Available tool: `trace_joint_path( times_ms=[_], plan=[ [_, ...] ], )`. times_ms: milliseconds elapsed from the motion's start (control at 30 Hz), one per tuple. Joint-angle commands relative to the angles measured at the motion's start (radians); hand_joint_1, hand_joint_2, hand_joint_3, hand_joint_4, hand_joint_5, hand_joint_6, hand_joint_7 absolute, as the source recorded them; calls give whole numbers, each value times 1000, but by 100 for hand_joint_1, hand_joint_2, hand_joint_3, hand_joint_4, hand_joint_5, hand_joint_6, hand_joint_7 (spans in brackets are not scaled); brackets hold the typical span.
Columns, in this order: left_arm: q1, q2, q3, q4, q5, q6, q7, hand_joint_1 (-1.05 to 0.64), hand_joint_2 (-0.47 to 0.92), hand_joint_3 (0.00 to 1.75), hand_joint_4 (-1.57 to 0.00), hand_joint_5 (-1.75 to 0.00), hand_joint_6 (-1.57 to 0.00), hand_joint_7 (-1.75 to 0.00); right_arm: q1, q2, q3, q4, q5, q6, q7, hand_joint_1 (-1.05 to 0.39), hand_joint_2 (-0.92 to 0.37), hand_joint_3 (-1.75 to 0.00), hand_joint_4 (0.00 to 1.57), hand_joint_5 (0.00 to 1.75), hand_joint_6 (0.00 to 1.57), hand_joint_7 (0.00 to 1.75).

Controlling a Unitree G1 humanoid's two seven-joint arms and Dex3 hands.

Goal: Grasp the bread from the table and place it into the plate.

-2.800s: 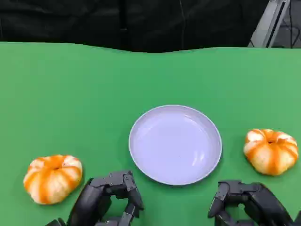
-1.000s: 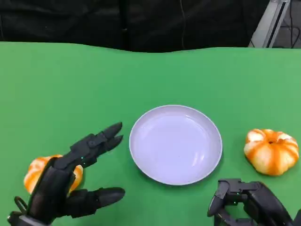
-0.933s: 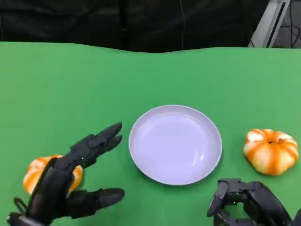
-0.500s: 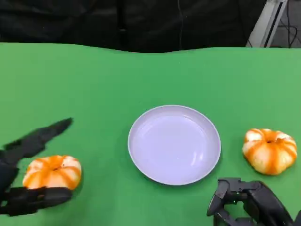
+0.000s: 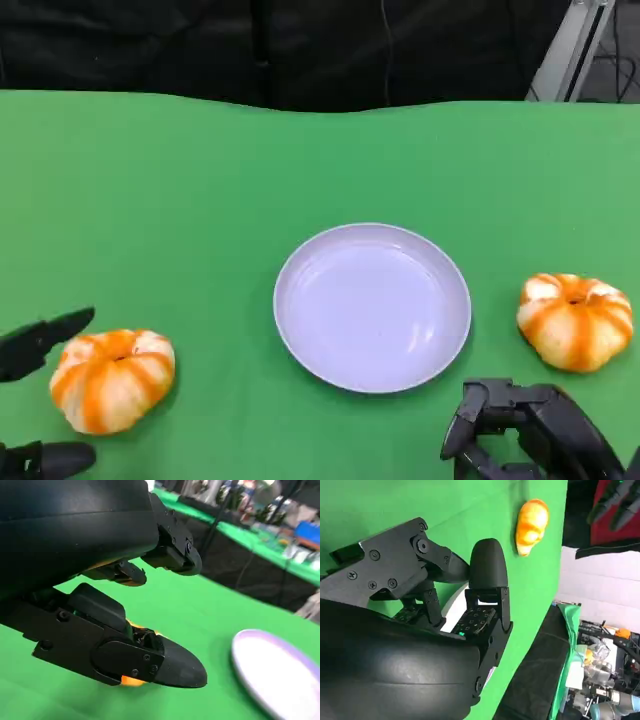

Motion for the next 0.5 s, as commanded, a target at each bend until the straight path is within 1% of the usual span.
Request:
trace_joint_path(
  times_ms=[33,133,233,267,367,500],
  plan=[
    [-34,36,-30,83,74,-11,58,-97,92,26,-58,-4,-53,-3,8,-15,-10,-6,17,7,1,-10,-65,-90,83,142,85,117],
    [-70,58,-71,137,193,-19,139,-96,92,31,-60,-3,-54,-2,9,-14,-9,-9,18,7,3,-10,-65,-90,83,143,85,117],
    [-78,71,-89,154,215,-20,173,-96,92,33,-60,-3,-54,-1,9,-15,-9,-10,17,7,2,-10,-65,-90,83,143,85,118],
    [-98,77,-113,170,250,-8,185,-95,92,33,-60,-3,-54,-1,10,-15,-9,-12,17,8,1,-10,-65,-91,83,143,85,118],
    [-153,93,-172,212,310,42,187,-96,92,32,-55,0,-54,-1,11,-15,-10,-14,17,9,0,-11,-64,-91,83,144,84,118],
    [-197,113,-218,259,323,69,191,-96,92,30,-52,0,-53,0,12,-15,-9,-16,21,13,4,-11,-64,-92,83,144,85,118]
  ],
)
